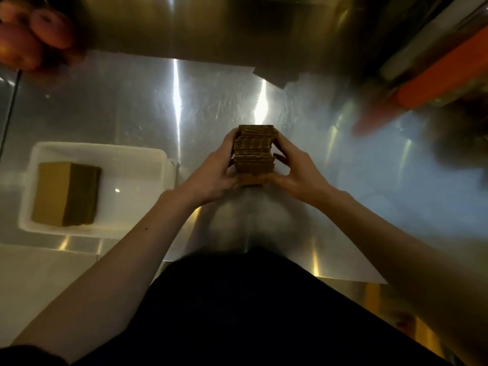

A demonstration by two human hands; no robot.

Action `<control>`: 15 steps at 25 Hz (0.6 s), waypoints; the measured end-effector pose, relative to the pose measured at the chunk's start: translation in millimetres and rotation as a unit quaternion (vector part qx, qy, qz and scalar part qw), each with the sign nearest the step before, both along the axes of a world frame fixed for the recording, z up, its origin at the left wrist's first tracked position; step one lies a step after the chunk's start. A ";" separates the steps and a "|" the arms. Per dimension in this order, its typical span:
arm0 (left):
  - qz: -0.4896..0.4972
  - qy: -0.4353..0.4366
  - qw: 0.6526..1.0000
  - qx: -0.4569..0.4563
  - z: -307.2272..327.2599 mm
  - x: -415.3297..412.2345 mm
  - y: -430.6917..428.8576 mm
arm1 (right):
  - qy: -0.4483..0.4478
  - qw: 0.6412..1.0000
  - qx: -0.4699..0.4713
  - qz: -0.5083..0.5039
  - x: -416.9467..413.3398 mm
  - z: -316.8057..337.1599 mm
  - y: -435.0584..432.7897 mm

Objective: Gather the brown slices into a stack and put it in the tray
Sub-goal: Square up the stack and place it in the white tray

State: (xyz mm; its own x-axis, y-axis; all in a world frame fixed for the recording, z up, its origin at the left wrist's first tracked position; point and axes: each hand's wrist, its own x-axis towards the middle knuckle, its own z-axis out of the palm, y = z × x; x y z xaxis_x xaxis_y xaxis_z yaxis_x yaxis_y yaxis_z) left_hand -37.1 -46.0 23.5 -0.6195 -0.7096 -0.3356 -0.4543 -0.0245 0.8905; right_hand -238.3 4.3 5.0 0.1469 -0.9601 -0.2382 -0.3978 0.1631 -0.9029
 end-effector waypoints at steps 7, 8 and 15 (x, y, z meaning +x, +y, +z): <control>-0.012 -0.028 0.999 -0.031 -29.0 -24.9 23.9 | 0.016 0.998 0.015 0.052 -9.3 -29.5 10.4; -0.008 -0.031 0.999 -0.032 -31.1 -27.8 24.9 | 0.017 0.998 0.016 0.057 -10.0 -32.0 11.1; 0.007 -0.042 0.998 -0.050 -36.9 -33.4 25.0 | 0.012 0.997 -0.007 0.077 -16.2 -38.2 7.7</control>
